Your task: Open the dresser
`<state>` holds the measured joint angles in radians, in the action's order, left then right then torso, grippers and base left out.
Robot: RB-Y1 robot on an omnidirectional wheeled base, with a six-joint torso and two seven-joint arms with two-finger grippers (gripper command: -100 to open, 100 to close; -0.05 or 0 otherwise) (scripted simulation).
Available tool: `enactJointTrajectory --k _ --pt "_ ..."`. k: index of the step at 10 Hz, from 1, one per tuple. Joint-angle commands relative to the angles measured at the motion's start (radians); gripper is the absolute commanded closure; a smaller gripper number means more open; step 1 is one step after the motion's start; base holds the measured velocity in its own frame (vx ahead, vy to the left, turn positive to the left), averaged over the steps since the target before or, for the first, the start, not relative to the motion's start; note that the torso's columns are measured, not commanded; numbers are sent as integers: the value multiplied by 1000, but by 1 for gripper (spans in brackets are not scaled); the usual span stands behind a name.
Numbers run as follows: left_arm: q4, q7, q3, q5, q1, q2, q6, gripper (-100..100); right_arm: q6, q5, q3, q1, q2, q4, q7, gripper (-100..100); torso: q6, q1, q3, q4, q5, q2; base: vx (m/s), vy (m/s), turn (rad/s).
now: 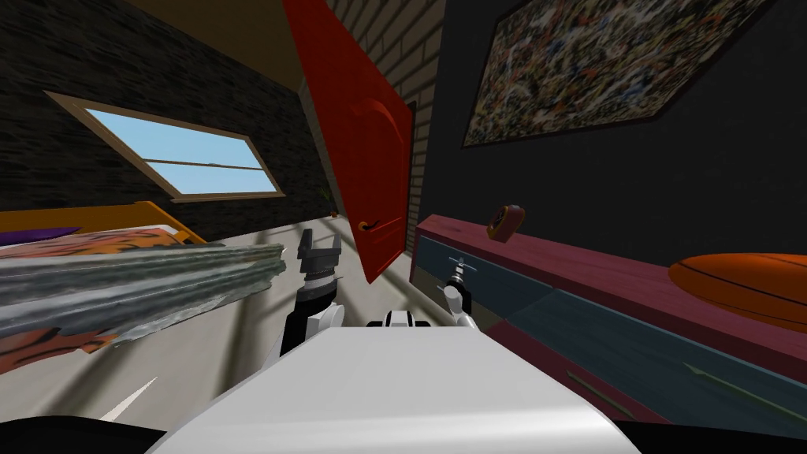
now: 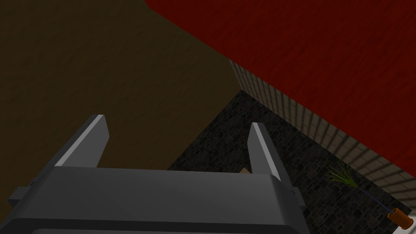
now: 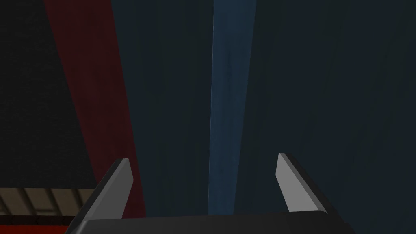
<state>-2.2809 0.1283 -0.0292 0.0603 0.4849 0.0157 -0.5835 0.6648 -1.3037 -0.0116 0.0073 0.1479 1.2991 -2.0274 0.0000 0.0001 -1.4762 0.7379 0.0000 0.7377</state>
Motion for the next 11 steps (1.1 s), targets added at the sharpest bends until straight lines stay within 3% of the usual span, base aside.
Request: enactJointTrajectory --k 1,2,8,9,11 --pt "0 0 0 0 0 0 0 0 -45 -51 15 -20 2 27 27 -100 0 0 0 0 0 0 29 -34 -52" --pt "0 0 0 0 0 0 0 0 -67 -78 24 -31 -29 39 40 -100 0 0 0 0 0 0 33 -43 -76" --pt "0 0 0 0 0 0 0 0 -98 -115 36 -47 -173 57 59 -100 0 0 0 0 0 1 11 -15 -20" --pt "0 0 0 0 0 0 0 0 -100 -117 37 -47 -189 58 60 -100 0 0 0 0 0 0 0 0 0" --pt "0 0 0 0 0 0 0 0 -103 -119 43 -59 -180 50 65 -100 0 0 0 0 0 0 44 -26 -10"
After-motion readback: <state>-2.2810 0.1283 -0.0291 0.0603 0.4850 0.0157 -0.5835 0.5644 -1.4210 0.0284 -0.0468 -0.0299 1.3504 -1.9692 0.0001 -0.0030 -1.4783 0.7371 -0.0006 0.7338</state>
